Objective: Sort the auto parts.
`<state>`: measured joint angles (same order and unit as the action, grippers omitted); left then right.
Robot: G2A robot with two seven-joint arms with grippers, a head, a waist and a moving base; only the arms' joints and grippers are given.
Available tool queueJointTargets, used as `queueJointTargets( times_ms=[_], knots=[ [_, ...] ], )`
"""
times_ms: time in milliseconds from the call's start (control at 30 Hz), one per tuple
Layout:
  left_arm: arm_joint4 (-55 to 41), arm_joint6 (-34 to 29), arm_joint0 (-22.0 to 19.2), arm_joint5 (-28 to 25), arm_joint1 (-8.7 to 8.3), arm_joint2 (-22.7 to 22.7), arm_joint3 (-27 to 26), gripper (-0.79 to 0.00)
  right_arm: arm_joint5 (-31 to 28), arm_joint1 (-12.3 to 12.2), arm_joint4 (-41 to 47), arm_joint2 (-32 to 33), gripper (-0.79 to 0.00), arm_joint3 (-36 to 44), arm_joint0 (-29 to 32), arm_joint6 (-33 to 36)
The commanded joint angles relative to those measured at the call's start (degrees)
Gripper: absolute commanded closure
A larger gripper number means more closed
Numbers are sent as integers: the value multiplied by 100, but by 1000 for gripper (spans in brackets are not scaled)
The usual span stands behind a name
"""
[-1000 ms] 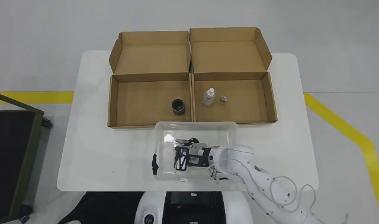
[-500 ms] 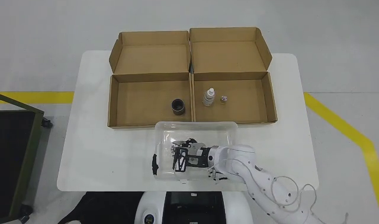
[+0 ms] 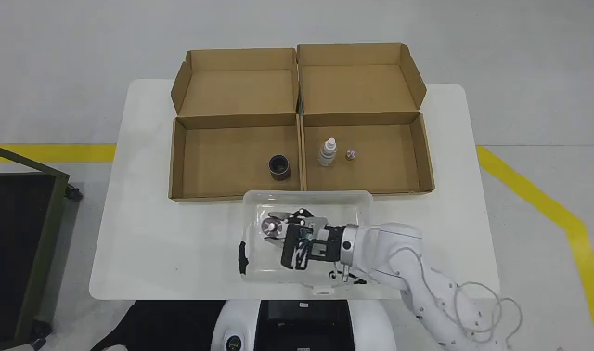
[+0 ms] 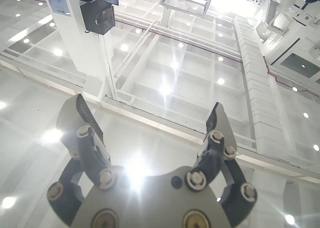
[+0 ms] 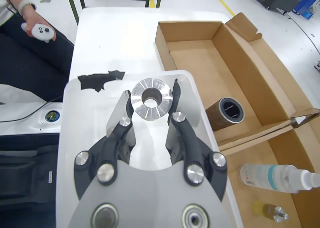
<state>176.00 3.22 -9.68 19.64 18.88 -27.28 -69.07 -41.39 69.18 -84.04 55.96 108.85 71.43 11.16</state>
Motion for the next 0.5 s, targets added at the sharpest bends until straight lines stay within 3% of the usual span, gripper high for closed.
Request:
queueJointTargets(
  times_ms=[0, 467],
  knots=[
    [0, 0, 0, 0, 0, 0, 0, -785, -8, -11, 244, 120, 0, 119, 12, -54],
    [0, 0, 0, 0, 0, 0, 0, -785, -372, -118, 2143, 1047, 0, 751, 180, -619]
  ],
)
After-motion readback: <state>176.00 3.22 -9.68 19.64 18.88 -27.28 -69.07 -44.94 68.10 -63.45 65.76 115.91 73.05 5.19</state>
